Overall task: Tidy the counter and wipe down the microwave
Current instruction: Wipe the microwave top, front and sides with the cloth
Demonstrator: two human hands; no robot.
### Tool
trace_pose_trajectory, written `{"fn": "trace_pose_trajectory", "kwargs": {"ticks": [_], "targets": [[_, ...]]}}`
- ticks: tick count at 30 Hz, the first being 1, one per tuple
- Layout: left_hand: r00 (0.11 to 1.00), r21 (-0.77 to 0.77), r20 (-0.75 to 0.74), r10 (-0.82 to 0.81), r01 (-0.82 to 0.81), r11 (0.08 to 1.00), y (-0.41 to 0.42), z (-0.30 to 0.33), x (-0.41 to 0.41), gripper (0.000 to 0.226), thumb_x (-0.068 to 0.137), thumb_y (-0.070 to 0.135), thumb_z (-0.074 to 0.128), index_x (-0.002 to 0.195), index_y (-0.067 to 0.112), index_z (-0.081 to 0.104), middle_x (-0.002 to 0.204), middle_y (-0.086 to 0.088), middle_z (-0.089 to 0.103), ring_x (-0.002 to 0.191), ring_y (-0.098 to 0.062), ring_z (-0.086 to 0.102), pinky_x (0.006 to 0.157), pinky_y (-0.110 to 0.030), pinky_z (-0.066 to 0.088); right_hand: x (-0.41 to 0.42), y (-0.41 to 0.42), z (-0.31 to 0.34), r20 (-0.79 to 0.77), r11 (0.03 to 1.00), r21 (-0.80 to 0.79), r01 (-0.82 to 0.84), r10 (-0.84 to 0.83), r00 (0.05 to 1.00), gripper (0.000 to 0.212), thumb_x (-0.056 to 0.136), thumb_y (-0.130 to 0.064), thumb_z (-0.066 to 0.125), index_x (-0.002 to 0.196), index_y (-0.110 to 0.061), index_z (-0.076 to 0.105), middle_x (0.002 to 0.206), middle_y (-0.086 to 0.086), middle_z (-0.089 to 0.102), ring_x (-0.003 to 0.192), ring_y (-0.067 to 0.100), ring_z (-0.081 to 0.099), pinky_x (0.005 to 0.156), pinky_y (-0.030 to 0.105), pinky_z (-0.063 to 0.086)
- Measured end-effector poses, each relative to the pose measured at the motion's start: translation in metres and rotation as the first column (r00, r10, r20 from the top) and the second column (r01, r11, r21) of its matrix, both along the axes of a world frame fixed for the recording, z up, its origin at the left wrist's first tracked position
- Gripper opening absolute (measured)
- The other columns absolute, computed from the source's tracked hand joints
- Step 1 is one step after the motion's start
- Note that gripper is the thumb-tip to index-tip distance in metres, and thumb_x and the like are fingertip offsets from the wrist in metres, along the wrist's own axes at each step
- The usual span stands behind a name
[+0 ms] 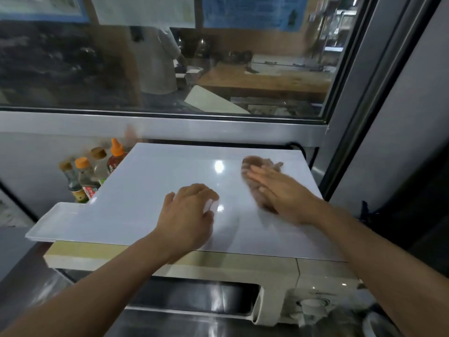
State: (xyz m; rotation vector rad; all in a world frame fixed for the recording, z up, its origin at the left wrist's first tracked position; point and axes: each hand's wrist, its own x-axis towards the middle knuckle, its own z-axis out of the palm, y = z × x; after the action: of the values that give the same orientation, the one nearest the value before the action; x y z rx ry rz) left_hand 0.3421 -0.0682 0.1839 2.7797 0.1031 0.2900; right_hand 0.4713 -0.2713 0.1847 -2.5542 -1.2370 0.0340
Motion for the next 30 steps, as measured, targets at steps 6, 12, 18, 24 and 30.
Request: {"fn": "trace_pose_trajectory", "kwargs": {"ticks": [6, 12, 18, 24, 30], "targets": [[0.998, -0.018, -0.043, 0.056, -0.056, 0.998, -0.006, 0.001, 0.001, 0.033, 0.086, 0.018, 0.049, 0.117, 0.031, 0.052, 0.133, 0.011, 0.045, 0.119, -0.017, 0.045, 0.102, -0.038, 0.034, 0.047, -0.011, 0.001, -0.015, 0.975, 0.001, 0.222, -0.222, 0.975, 0.045, 0.102, -0.020, 0.030, 0.147, -0.021, 0.027, 0.158, -0.002, 0.015, 0.146, 0.014, 0.009, 0.118, 0.039, 0.010], [0.996, 0.018, -0.053, 0.073, -0.072, 0.997, -0.008, 0.000, 0.004, 0.031, 0.085, 0.020, 0.051, 0.115, 0.029, 0.054, 0.129, 0.007, 0.048, 0.112, -0.019, 0.048, 0.097, -0.040, 0.041, -0.023, -0.055, -0.020, 0.022, 0.959, 0.043, 0.280, -0.281, 0.959, 0.048, 0.101, -0.030, 0.024, 0.149, -0.027, 0.019, 0.158, -0.008, 0.009, 0.146, 0.010, 0.002, 0.120, 0.039, 0.005], [0.996, 0.030, -0.032, 0.078, -0.077, 0.997, -0.008, -0.001, 0.002, 0.030, 0.088, 0.023, 0.049, 0.117, 0.028, 0.054, 0.127, 0.004, 0.050, 0.108, -0.020, 0.051, 0.093, -0.042, 0.046, -0.027, -0.064, -0.019, -0.092, 0.928, 0.084, 0.362, -0.355, 0.930, 0.050, 0.101, -0.031, 0.027, 0.150, -0.025, 0.015, 0.159, -0.003, -0.005, 0.146, 0.016, -0.006, 0.118, 0.036, 0.003], [0.996, 0.008, -0.034, 0.087, -0.087, 0.996, -0.011, -0.001, 0.001, 0.027, 0.088, 0.021, 0.050, 0.114, 0.027, 0.054, 0.127, 0.003, 0.050, 0.110, -0.022, 0.049, 0.093, -0.042, 0.044, 0.014, -0.057, -0.009, -0.233, 0.862, 0.146, 0.486, -0.448, 0.863, 0.052, 0.102, -0.030, 0.027, 0.151, -0.024, 0.011, 0.158, -0.009, -0.010, 0.139, 0.023, 0.026, 0.108, 0.029, 0.026], [0.998, 0.018, 0.003, 0.065, -0.066, 0.998, -0.007, -0.006, 0.001, 0.028, 0.089, 0.021, 0.047, 0.116, 0.026, 0.054, 0.125, 0.002, 0.050, 0.108, -0.022, 0.049, 0.086, -0.038, 0.042, -0.053, -0.073, -0.015, -0.226, 0.836, 0.111, 0.538, -0.506, 0.832, 0.054, 0.102, -0.035, 0.022, 0.151, -0.029, -0.001, 0.159, -0.004, -0.007, 0.136, 0.028, 0.031, 0.110, 0.040, 0.028]]}}
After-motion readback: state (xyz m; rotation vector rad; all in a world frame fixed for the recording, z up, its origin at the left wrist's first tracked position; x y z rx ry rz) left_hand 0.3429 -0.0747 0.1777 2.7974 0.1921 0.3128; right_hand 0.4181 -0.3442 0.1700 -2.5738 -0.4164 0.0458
